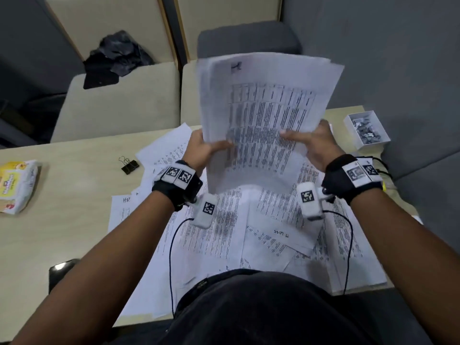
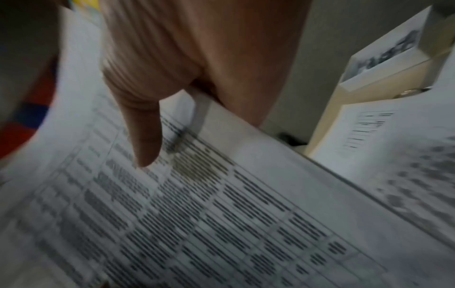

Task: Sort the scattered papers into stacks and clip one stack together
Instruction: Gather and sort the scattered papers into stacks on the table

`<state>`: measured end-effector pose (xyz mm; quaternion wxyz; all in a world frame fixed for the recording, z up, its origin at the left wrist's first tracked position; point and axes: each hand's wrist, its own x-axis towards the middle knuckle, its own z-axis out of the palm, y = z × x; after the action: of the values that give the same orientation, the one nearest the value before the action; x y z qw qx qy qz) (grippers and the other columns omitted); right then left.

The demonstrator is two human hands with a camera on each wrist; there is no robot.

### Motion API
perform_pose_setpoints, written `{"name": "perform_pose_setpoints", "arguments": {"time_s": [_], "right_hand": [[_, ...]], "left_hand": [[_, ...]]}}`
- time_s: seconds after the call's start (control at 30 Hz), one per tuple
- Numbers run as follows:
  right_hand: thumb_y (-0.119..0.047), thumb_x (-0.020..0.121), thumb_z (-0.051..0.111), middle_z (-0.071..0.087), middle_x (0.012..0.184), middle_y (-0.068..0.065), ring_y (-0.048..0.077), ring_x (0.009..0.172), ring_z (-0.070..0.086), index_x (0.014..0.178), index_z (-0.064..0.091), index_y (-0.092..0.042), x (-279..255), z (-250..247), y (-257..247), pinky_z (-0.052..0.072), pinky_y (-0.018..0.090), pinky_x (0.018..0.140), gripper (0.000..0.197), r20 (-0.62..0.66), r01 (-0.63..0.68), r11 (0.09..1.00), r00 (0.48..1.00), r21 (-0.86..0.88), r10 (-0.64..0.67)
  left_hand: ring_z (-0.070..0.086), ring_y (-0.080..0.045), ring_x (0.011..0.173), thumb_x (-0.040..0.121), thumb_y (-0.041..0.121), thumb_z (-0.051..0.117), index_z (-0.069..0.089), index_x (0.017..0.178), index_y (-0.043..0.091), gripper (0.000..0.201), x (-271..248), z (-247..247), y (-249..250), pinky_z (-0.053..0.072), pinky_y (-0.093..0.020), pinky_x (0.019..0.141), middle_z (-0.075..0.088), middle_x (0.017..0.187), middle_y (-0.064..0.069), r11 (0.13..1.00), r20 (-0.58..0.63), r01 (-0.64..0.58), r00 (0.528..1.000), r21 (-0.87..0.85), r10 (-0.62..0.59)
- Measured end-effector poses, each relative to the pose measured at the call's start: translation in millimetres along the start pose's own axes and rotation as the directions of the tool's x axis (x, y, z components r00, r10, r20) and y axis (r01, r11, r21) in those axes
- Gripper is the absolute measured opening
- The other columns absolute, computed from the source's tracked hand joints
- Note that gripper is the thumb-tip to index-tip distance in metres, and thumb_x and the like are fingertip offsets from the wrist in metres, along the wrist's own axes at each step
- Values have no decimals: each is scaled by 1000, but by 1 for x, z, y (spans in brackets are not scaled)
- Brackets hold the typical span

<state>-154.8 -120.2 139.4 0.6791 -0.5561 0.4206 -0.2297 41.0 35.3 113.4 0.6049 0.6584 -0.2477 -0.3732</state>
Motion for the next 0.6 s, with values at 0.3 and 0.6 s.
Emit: {"name": "perform_pose_setpoints", "arguments": {"time_s": [0.3, 0.6], "right_hand": [[-7, 72, 82, 71, 107, 1, 17, 103, 67, 99, 65, -25, -17, 13, 35, 48, 48, 104, 36, 88, -10, 983, 996, -185, 26], [-4, 74, 83, 72, 99, -4, 8, 92, 69, 92, 66, -27, -19, 17, 45, 56, 31, 87, 33, 72, 32, 973, 997, -227, -15]], "left_hand": [[68, -24, 95, 79, 3, 74, 67, 100, 19, 27, -18, 5, -34, 53, -51, 93, 71, 102, -6, 984, 30, 83, 996, 158, -89], [69, -28, 98, 77, 0, 77, 68, 100, 16, 30, -23, -3, -24, 57, -47, 87, 72, 103, -9, 996, 21, 15, 1000, 86, -17]]}}
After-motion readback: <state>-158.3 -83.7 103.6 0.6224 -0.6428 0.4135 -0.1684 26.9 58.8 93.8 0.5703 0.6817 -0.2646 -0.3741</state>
